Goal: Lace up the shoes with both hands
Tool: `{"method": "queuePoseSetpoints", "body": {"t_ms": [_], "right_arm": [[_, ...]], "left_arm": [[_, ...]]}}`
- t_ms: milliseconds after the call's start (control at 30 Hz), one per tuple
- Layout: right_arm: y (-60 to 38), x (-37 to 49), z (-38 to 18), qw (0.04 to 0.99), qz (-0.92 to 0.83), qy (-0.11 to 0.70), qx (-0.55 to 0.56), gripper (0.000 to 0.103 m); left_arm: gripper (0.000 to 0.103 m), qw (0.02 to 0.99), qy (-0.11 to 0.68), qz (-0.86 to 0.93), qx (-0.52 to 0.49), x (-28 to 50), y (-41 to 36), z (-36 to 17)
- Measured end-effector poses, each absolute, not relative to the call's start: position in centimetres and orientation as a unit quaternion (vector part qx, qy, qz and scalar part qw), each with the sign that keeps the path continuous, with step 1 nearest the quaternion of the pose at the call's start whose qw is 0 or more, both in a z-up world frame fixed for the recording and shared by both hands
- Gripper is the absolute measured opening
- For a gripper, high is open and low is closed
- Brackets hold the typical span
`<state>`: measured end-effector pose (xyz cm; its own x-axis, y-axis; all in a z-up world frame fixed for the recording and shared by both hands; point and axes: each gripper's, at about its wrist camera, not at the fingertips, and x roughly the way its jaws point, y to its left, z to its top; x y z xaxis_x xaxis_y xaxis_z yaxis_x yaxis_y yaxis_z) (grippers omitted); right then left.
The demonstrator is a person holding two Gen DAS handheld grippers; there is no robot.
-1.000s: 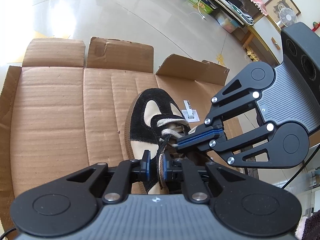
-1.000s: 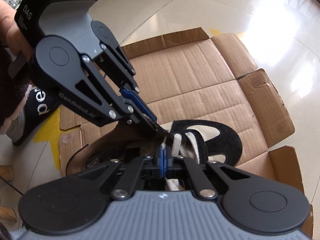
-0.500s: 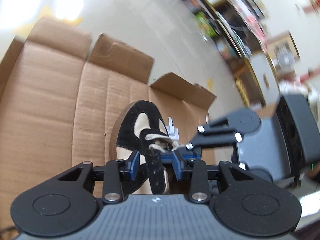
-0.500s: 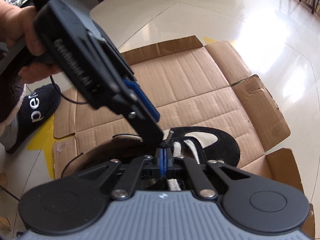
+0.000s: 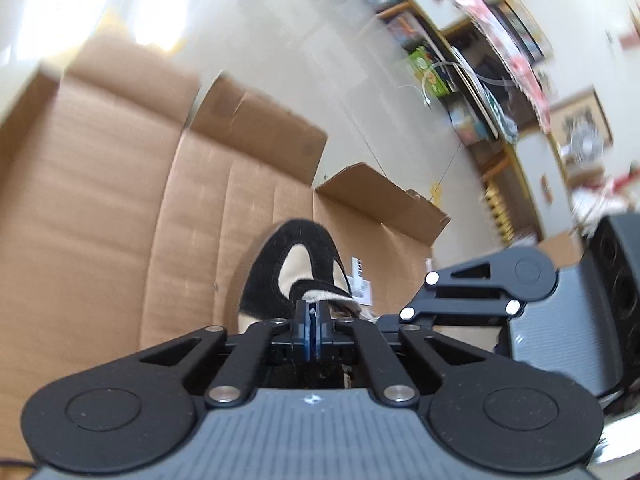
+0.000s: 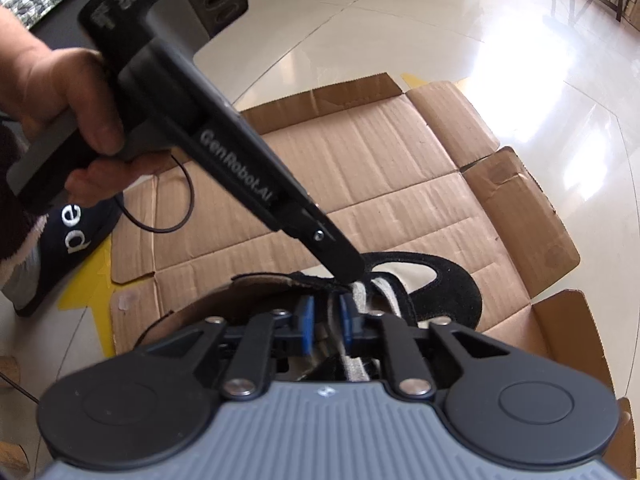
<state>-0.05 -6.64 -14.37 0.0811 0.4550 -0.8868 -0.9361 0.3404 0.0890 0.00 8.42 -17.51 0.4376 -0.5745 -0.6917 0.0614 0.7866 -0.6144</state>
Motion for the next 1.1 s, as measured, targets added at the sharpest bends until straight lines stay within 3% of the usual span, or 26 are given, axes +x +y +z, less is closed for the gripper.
{"method": "queuePoseSetpoints", "body": {"t_ms": [167,300,467,667,700,767,1000,1100], "right_arm": [[-7.4,-0.2,-14.4,0.695,0.495,0.451,-0.262,0.024],[-8.1,-0.2,-14.1,0.709,0.485,0.453,-0.239,0.025],[-8.4,1.0,-13.3,0.716,0.478,0.472,-0.190,0.022],[-7.1,2.9,-14.0,0.707,0.480,0.493,-0.161,0.021],[-6.7,3.3,-14.6,0.701,0.481,0.501,-0.161,0.010],[-6.3,3.8,-15.3,0.690,0.485,0.514,-0.156,0.003],[-5.6,7.2,-11.9,0.710,0.498,0.495,-0.057,0.003],[-4.7,7.9,-11.0,0.715,0.499,0.486,-0.065,0.003]], "left_arm": [[0.000,0.863,0.456,-0.142,-0.163,0.5,9.9,-15.5],[0.002,0.841,0.472,-0.156,-0.215,1.0,11.9,-15.3],[0.025,0.812,0.502,-0.180,-0.239,0.4,11.1,-16.2],[0.027,0.799,0.533,-0.207,-0.186,-0.5,9.0,-17.2],[0.028,0.798,0.536,-0.210,-0.179,-0.5,8.8,-17.5],[0.028,0.797,0.539,-0.215,-0.168,-0.7,8.6,-17.8],[0.029,0.796,0.536,-0.232,-0.162,-0.8,9.0,-18.0],[0.029,0.799,0.514,-0.236,-0.205,-1.0,9.7,-17.4]]}}
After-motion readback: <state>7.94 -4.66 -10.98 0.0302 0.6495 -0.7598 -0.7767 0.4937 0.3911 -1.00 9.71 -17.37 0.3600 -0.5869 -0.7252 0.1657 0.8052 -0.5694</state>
